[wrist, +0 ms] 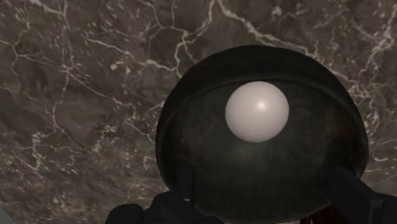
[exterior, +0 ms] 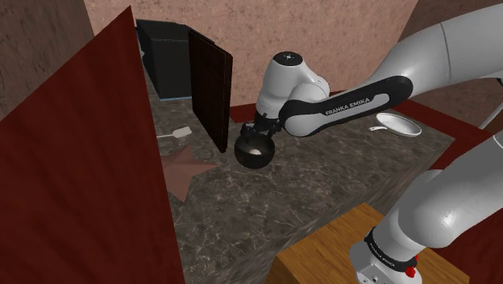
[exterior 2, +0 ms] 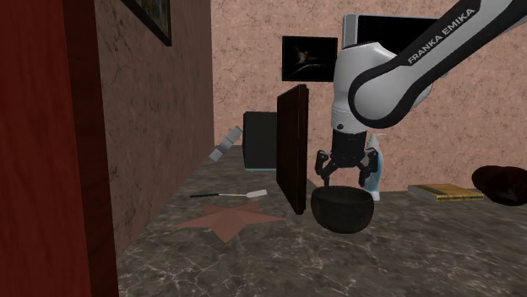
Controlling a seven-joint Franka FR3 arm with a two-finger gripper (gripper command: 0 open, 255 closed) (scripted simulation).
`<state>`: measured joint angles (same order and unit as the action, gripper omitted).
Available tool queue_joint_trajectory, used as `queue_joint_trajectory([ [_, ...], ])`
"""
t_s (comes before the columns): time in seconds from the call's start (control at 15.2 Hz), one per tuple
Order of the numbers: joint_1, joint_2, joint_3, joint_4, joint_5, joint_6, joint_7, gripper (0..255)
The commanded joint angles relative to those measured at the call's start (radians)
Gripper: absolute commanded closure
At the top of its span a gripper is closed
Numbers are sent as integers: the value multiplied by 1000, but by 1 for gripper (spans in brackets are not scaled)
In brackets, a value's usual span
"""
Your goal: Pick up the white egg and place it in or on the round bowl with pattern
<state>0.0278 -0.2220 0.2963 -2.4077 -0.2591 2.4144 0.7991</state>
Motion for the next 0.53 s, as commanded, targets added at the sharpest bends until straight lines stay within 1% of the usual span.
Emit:
queue_joint_trajectory([
  [0.0,0,0,0,0,0,0,0,0],
  [0.07,0,0,0,0,0,0,0,0],
  [0.33,28,-91,-3,39,58,-126,-39,0],
  [0.46,28,-91,-3,39,58,-126,-38,0],
])
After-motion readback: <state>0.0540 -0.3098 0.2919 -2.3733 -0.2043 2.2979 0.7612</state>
